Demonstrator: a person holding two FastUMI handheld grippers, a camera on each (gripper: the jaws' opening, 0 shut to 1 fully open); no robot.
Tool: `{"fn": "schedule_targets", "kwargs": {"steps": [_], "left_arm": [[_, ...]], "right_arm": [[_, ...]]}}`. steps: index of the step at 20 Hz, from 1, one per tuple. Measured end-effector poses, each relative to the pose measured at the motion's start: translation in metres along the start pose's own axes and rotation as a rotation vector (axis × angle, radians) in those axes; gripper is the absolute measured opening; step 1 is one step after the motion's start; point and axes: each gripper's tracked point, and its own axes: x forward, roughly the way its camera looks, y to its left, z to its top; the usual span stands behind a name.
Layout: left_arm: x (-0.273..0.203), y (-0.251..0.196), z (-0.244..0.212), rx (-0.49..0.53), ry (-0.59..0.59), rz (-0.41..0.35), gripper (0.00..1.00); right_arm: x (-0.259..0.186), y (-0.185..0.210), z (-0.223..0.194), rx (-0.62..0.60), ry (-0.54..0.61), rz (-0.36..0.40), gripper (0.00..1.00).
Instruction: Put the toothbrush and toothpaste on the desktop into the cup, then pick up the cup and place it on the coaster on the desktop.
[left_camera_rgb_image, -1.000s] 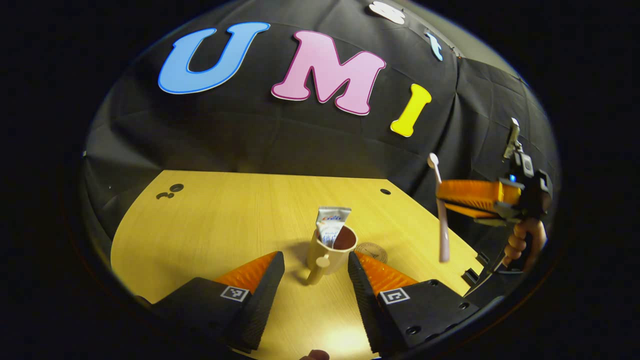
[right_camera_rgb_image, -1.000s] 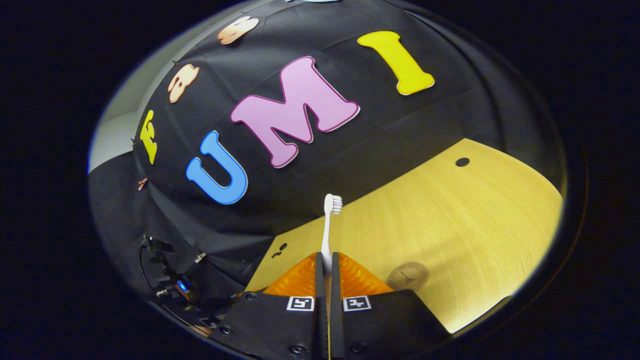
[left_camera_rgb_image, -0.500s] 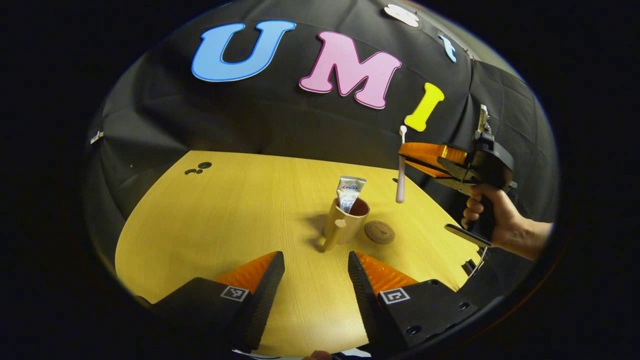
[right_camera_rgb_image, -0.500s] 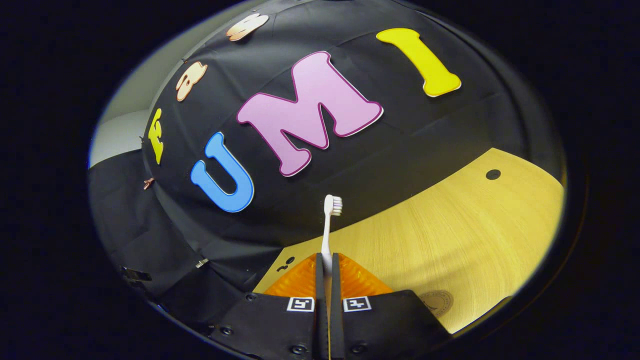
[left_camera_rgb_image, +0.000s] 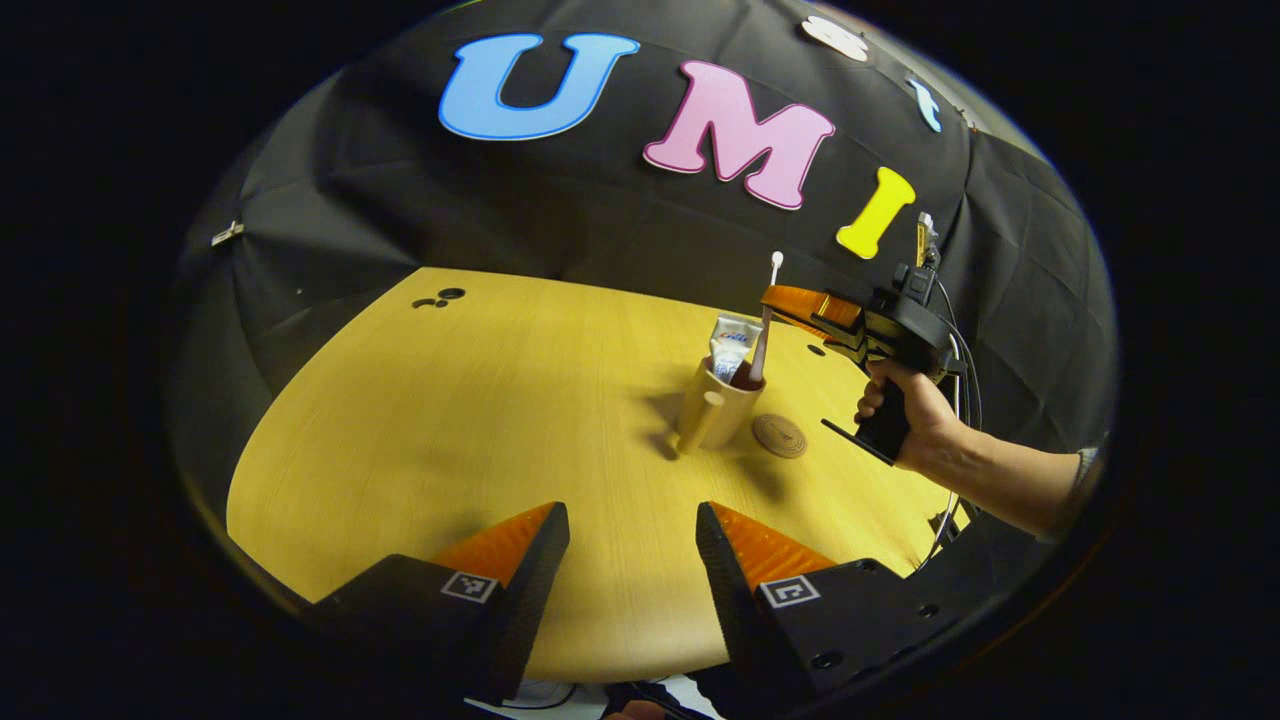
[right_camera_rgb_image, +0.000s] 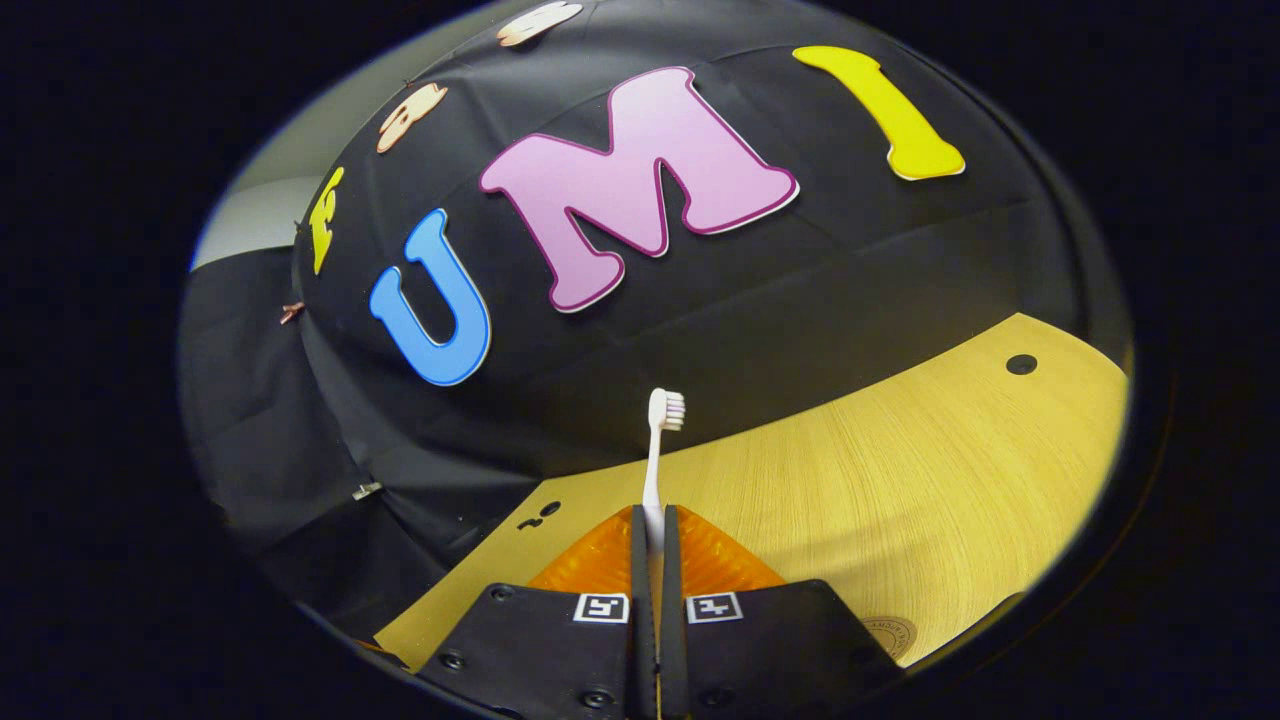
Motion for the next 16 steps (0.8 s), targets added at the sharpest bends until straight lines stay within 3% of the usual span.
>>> {"fn": "schedule_targets", "kwargs": {"steps": [9, 16], "left_arm": [[-0.018, -0.001, -0.037, -0.061, 0.027, 0.026, 0.8], [-0.023, -0.017, -0.039, -0.039, 0.022, 0.016, 0.8]], "right_arm": [[0.002, -0.006, -0.039, -0.11, 0.063, 0.002, 0.07], [-0.017, -0.009, -0.042, -0.112, 0.085, -0.006, 0.1]]}}
